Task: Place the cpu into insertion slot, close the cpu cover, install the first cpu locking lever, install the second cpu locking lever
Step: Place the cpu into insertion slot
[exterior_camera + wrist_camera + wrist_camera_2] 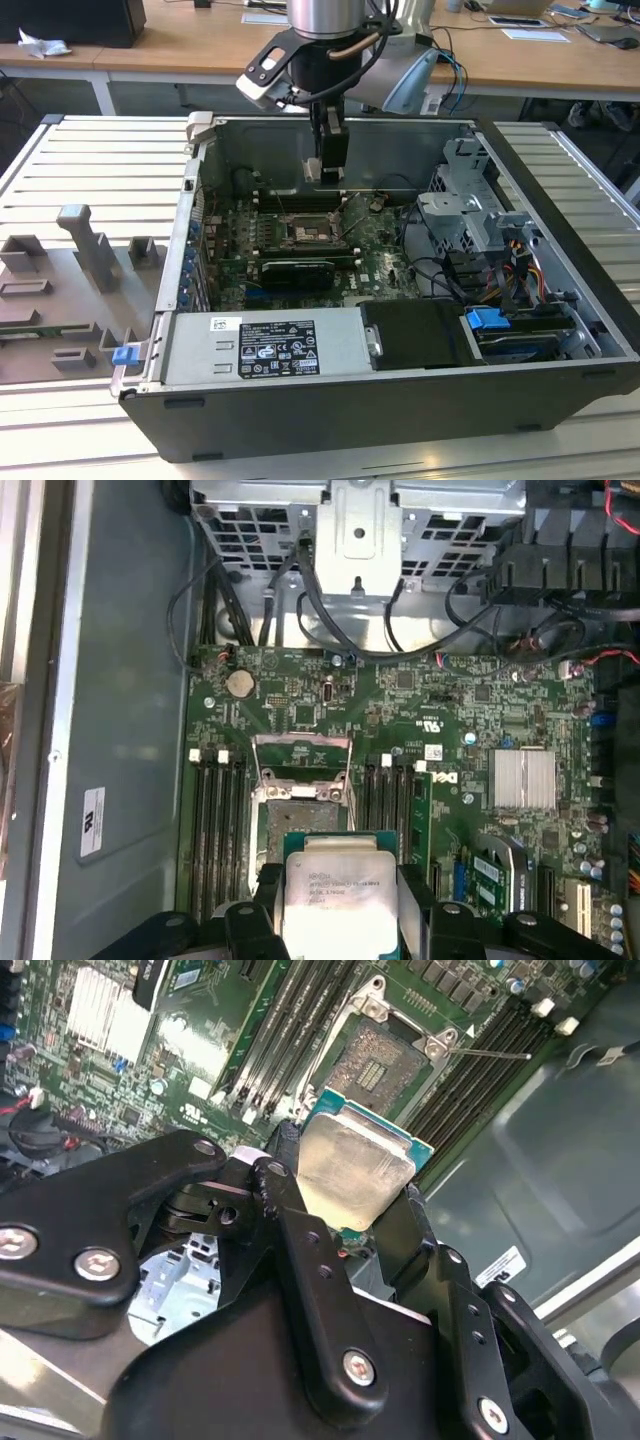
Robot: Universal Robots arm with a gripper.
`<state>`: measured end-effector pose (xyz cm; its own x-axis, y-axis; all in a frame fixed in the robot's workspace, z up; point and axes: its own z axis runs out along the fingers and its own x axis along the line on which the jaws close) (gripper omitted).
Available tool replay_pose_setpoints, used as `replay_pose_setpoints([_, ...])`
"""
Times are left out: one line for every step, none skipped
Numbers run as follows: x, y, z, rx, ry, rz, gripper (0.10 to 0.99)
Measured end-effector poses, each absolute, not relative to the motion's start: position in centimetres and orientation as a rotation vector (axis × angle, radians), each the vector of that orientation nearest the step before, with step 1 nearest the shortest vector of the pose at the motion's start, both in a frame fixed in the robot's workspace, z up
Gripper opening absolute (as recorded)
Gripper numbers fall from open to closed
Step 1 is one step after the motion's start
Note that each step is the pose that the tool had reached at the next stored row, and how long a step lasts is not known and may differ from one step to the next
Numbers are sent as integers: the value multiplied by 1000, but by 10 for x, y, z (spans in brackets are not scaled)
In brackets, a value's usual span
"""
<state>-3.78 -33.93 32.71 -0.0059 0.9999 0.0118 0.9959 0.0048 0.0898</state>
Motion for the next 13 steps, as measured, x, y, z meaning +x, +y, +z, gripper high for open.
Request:
replay_pose_setpoints([-38, -339, 325, 2179, 2183, 111, 541])
replay_pose_setpoints([-38, -339, 324, 2179, 2183, 111, 541])
replay_pose_setpoints([-38, -339, 324, 2179, 2183, 111, 541])
replay_pose_setpoints([-38, -339, 322, 2179, 2183, 111, 541])
replay_pose_setpoints([-38, -339, 322, 2179, 2183, 111, 541])
replay_pose_setpoints([-38, -339, 321, 2179, 2183, 111, 541])
replay_pose_setpoints([-38, -339, 321, 2179, 2183, 111, 541])
replay_pose_setpoints([-38, -339, 320, 2179, 2183, 111, 541])
replay_pose_setpoints([-38, -339, 319, 2179, 2183, 111, 541])
replay_pose_setpoints([-38, -339, 319, 2179, 2183, 111, 541])
replay_pose_setpoints([-38, -339, 318, 2179, 2183, 111, 541])
replay_pose_setpoints([-38, -339, 317, 2179, 2183, 111, 541])
replay_pose_setpoints([-38, -339, 316, 2179, 2183, 111, 541])
